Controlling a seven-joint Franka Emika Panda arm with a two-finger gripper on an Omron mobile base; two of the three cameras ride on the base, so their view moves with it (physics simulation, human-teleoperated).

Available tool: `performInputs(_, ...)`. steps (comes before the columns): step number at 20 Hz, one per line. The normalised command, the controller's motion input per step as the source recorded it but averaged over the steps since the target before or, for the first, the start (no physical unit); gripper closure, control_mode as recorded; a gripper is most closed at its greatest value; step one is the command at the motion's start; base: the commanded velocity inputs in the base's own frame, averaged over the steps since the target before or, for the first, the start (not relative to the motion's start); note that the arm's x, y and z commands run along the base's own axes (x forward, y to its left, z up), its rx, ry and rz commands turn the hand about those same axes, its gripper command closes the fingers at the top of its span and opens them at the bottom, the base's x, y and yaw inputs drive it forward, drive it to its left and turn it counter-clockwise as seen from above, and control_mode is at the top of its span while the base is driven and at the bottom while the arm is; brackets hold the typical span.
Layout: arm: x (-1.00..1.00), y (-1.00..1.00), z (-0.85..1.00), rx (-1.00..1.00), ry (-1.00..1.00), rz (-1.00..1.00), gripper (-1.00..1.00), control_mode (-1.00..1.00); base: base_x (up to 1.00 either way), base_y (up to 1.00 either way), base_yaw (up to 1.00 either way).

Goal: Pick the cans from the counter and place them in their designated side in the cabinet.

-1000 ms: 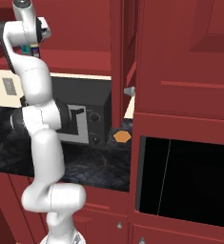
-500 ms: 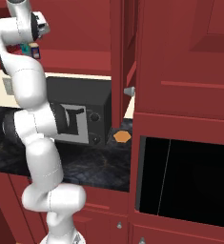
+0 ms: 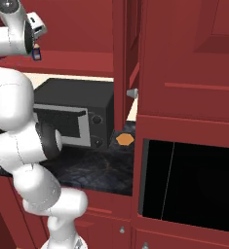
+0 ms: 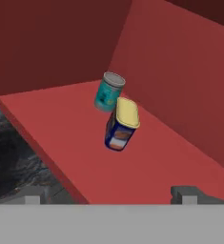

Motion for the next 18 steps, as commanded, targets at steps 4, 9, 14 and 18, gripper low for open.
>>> performInputs(4, -0.62, -0.27, -0.04, 0.0, -0.17, 0.08, -1.0, -1.0, 0.0, 0.0, 0.0)
performInputs(9, -0.54, -0.23, 0.0, 0.0, -0.03, 0.05, -1.0, -1.0, 0.0, 0.0, 0.0)
performInputs(14, -0.54, -0.14, 0.0, 0.0, 0.03, 0.01, -1.0, -1.0, 0.0, 0.0, 0.0)
performInputs(18, -0.59, -0.1, 0.0, -0.02, 0.0, 0.0, -1.0, -1.0, 0.0, 0.0, 0.0)
